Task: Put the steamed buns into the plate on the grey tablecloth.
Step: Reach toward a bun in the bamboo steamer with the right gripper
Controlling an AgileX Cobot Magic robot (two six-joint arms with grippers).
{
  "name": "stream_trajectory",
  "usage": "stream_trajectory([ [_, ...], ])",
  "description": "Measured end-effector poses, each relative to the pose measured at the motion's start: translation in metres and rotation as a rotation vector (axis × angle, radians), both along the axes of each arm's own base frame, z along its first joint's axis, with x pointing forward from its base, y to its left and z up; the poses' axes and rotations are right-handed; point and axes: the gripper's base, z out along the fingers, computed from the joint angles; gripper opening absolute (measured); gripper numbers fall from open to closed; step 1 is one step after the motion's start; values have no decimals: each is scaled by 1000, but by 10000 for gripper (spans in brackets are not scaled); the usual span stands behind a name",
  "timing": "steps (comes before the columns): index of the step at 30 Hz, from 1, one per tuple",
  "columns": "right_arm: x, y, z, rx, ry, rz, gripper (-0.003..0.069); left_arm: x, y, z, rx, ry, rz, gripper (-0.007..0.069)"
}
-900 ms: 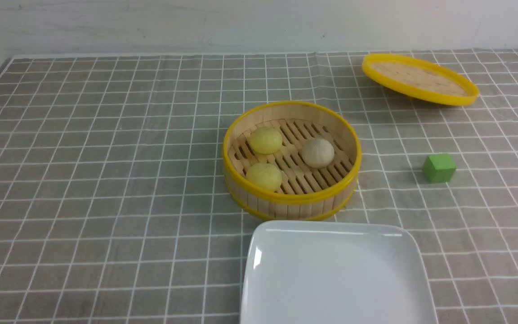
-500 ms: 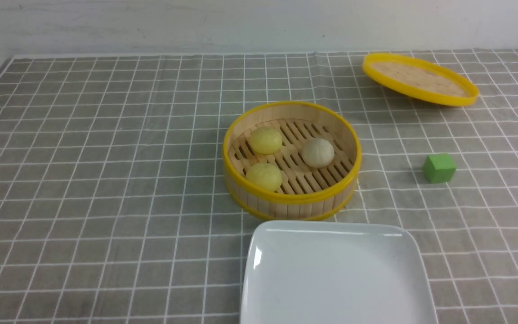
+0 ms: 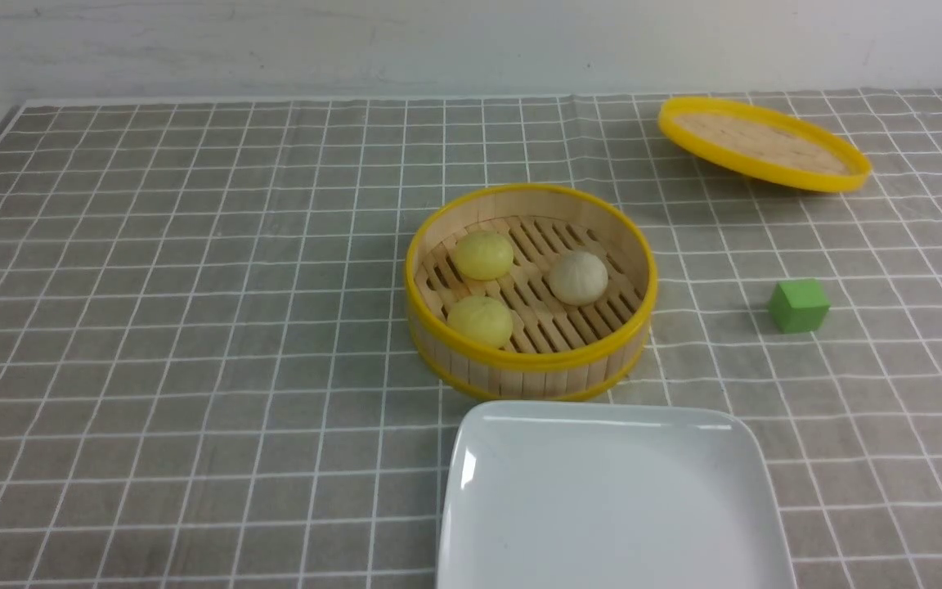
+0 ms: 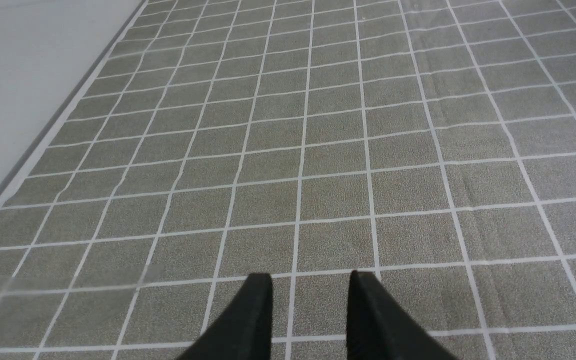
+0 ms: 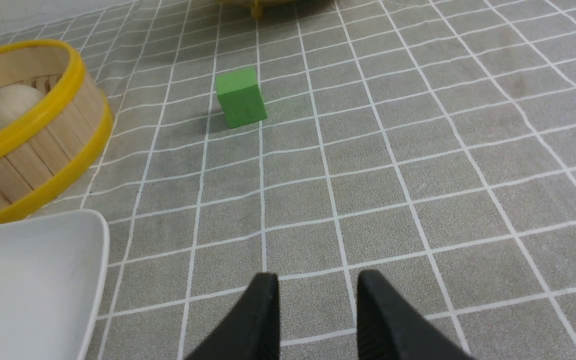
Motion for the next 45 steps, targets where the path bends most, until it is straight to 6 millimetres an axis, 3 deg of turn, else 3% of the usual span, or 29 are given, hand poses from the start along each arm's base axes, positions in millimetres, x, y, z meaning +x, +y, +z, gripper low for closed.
stream_trajectory([
  [24,0,0,0,-3,-4,0,239,0,0,0,-32,-2,6,240],
  [26,0,1,1,36,-11,-4,239,0,-2,0,-133,-11,14,240],
  [27,1,3,2,183,-25,-17,239,0,-5,0,-311,-18,33,240],
  [30,2,7,3,421,-37,-40,239,0,-11,0,-635,-16,65,240],
  [32,2,10,7,689,-41,-67,239,0,-17,1,-1003,3,114,240],
  [35,2,11,8,799,-45,-79,239,0,-22,2,-1311,29,159,240],
  [42,2,10,17,819,-99,-70,214,0,-23,5,-1463,21,179,240],
  [45,-4,8,63,680,-248,-11,120,-1,-25,17,-1490,20,145,240],
])
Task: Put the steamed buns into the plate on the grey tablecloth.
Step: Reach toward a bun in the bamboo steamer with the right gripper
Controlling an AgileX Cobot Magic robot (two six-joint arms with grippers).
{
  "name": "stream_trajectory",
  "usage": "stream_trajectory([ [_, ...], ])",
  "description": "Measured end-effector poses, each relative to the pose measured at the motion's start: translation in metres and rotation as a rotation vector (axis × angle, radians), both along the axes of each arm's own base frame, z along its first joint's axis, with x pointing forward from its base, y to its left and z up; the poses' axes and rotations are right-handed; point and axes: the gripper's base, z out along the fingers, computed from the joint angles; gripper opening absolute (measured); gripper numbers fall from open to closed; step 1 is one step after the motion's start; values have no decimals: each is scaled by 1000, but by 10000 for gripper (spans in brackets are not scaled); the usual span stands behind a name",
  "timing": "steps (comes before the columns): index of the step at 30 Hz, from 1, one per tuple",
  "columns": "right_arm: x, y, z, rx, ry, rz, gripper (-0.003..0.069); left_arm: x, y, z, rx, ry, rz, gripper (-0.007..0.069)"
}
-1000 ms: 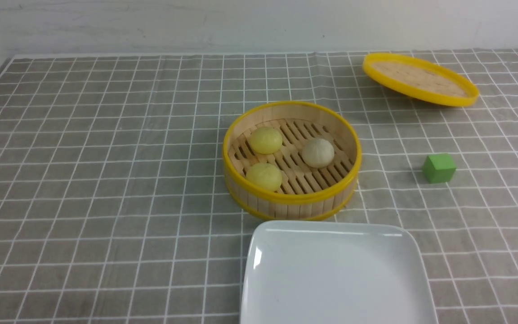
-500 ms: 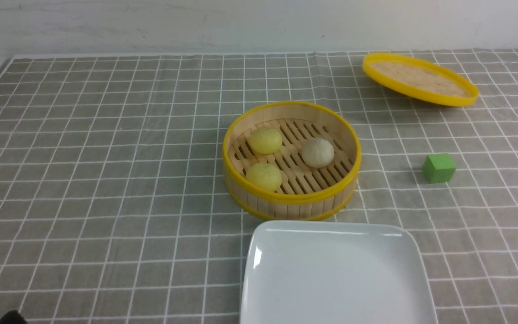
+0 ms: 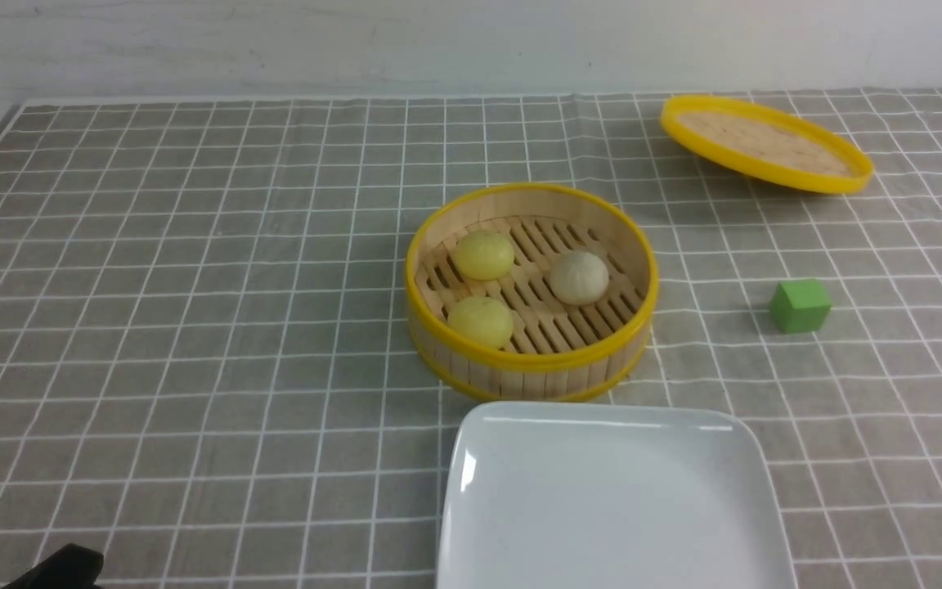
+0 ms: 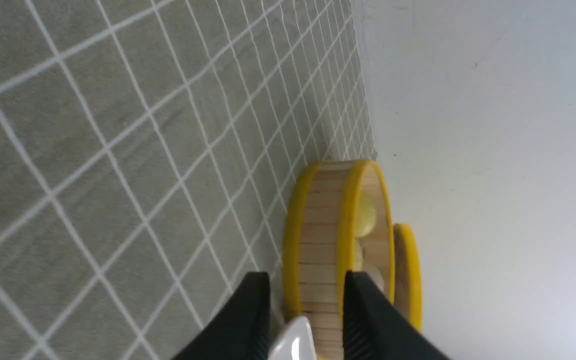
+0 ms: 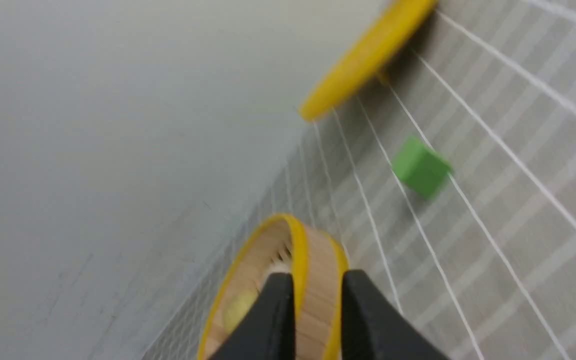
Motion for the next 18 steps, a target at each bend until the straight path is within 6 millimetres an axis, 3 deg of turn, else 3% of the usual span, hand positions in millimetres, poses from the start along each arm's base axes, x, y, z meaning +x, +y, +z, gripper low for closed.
stream_trajectory([
  [1,-1,-1,17,-66,-36,-8,82,-2,0,12,25,-38,-11,239],
  [2,-1,-1,20,-96,-35,-11,74,-2,-1,15,32,-46,-13,239],
  [4,4,-1,59,-289,10,-12,-6,-11,-2,57,144,-173,-42,200],
  [6,15,0,77,-392,183,27,-14,-14,-4,82,234,-180,-81,139],
  [7,16,0,83,-399,190,30,-13,-13,-4,82,234,-171,-82,139],
  [8,35,2,89,-451,401,97,-13,-10,-7,93,324,-69,-155,71],
  [12,85,13,90,-504,715,284,-11,12,-12,92,486,270,-360,2],
  [15,127,30,84,-488,777,489,-1,30,-14,90,578,445,-512,2],
  [18,162,51,82,-472,728,685,28,51,-15,91,651,516,-625,2],
])
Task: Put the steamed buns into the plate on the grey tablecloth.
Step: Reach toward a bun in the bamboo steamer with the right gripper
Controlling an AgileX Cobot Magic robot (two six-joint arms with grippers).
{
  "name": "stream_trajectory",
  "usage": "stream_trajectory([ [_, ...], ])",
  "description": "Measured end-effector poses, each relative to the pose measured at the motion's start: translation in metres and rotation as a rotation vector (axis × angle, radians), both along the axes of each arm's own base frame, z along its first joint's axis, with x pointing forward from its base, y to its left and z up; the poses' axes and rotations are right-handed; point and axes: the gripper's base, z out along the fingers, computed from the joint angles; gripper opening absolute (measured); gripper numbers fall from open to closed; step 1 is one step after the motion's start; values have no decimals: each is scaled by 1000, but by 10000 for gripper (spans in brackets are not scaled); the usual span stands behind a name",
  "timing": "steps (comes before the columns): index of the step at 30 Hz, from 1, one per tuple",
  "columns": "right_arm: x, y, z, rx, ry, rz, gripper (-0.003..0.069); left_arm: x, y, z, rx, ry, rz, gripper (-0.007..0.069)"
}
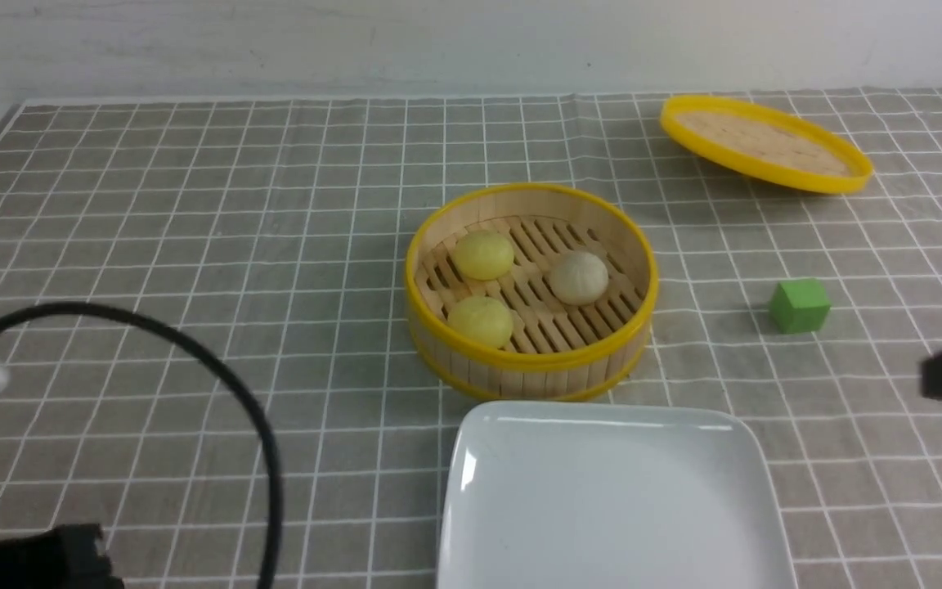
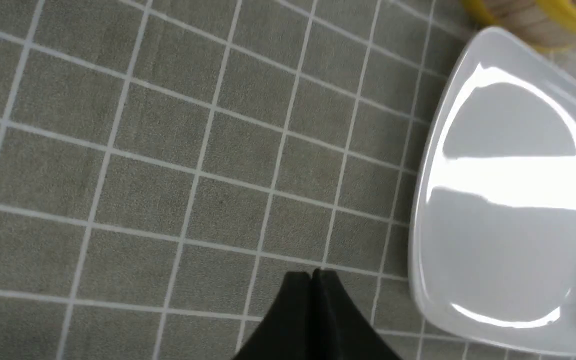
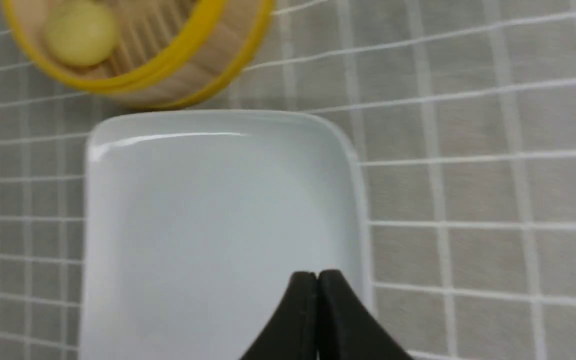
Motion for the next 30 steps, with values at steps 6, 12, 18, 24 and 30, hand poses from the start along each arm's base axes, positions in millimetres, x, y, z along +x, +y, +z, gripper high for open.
stream_trajectory([
  [6,67,60,-5,58,15,240,195,27,0,-4,38,80,-59,2],
  [12,126,109,-19,-90,14,328,274,31,-1,-9,41,134,-71,15],
  [18,178,139,-45,-309,37,285,281,31,0,-10,52,141,-76,27],
  [24,217,150,-81,-404,28,212,300,31,0,-10,55,141,-76,43],
  [30,230,155,-108,-412,31,201,306,31,0,-10,56,140,-76,55],
])
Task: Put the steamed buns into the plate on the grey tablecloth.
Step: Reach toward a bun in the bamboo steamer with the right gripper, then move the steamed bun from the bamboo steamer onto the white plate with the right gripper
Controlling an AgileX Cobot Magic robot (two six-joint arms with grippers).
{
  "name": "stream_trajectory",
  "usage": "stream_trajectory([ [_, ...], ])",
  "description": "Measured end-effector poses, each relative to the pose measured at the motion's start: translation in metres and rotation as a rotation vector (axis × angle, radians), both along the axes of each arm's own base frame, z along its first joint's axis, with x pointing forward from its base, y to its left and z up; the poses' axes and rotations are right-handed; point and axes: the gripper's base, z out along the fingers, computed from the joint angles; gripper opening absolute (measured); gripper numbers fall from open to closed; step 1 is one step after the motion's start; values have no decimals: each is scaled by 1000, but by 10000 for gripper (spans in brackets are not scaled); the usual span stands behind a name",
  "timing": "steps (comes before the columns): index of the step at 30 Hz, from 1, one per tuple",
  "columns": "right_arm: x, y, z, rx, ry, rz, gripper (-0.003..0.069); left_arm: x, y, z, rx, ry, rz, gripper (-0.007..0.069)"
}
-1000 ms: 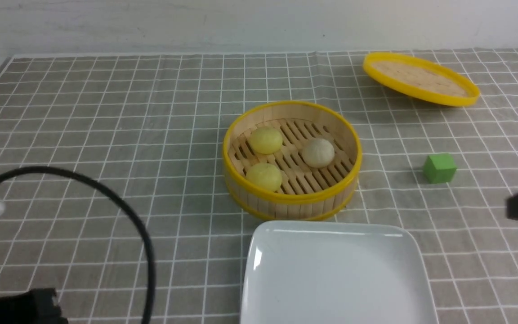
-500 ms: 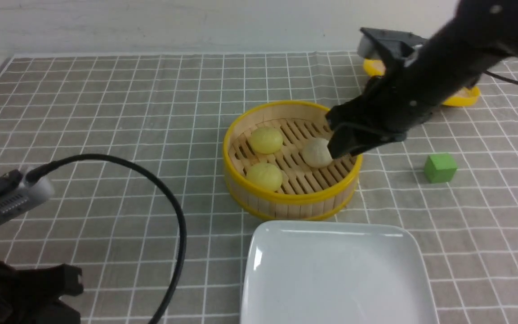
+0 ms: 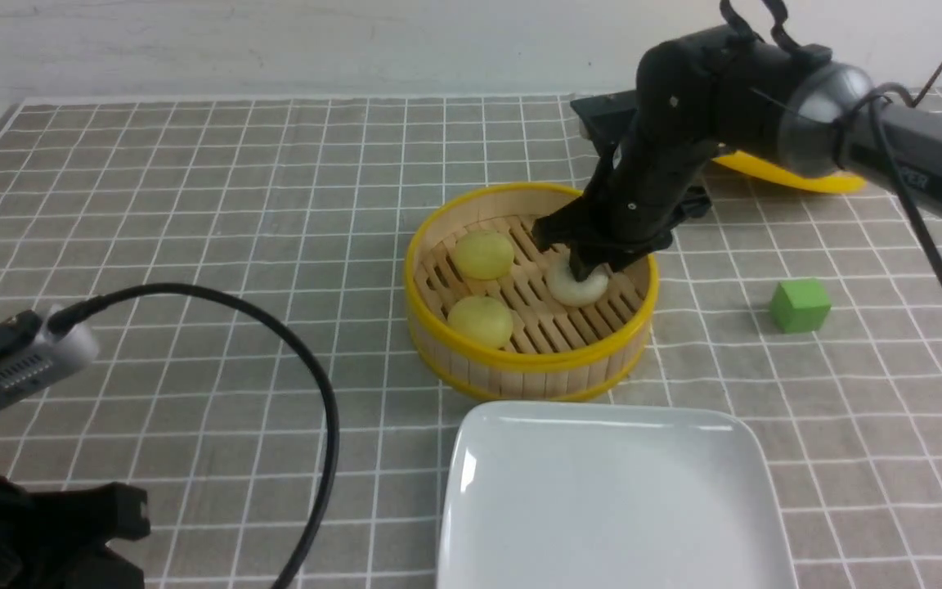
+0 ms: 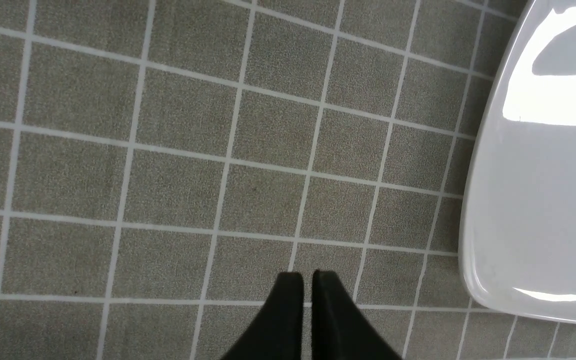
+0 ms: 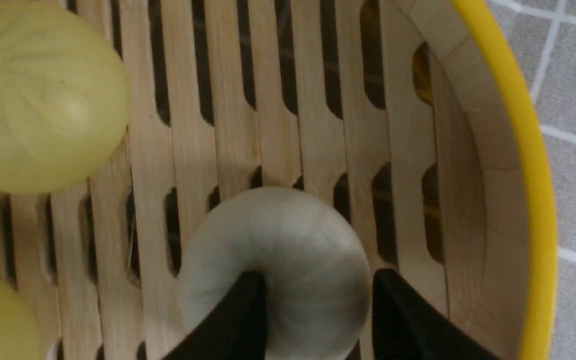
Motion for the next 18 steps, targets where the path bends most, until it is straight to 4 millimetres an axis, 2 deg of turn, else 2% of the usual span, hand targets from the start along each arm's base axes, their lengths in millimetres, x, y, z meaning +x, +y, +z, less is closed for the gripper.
stream_trajectory([
  [2,2,1,-3,4,0,-1,281,0,0,0,0,-1,0,55],
  [4,2,1,-2,9,-3,-2,210,0,0,0,0,-2,1,60],
  [7,-1,1,5,14,4,-2,55,0,0,0,0,-2,1,66],
  [10,-6,-1,18,20,8,9,18,0,0,0,0,-2,1,69],
  [12,-22,-6,50,25,29,45,18,0,0,0,4,-2,0,72],
  [13,-25,-7,56,29,24,48,18,0,0,0,5,-2,0,73],
  [14,-40,-11,80,42,49,69,18,0,1,0,10,-2,-1,74],
  [16,-61,-17,115,73,39,103,18,0,1,0,17,-3,-2,76],
  [18,-83,-24,140,125,26,117,18,1,2,0,22,-7,-1,80],
])
